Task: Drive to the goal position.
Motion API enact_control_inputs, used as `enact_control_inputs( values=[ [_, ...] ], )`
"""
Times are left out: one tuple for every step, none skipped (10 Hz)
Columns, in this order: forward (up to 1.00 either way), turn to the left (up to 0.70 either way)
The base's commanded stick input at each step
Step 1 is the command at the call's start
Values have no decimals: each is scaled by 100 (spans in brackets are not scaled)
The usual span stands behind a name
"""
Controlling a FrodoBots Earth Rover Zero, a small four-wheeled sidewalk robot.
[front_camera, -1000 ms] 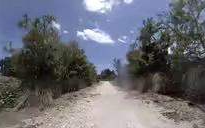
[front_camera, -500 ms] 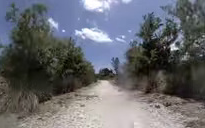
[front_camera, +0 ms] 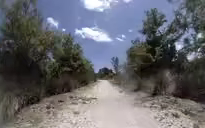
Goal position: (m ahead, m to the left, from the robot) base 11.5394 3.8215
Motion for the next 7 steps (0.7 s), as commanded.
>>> enact_control_inputs(
  values=[
    [85, 0],
    [85, 0],
    [85, 0],
    [85, 0],
    [85, 0],
    [85, 0],
    [85, 0]
  ],
)
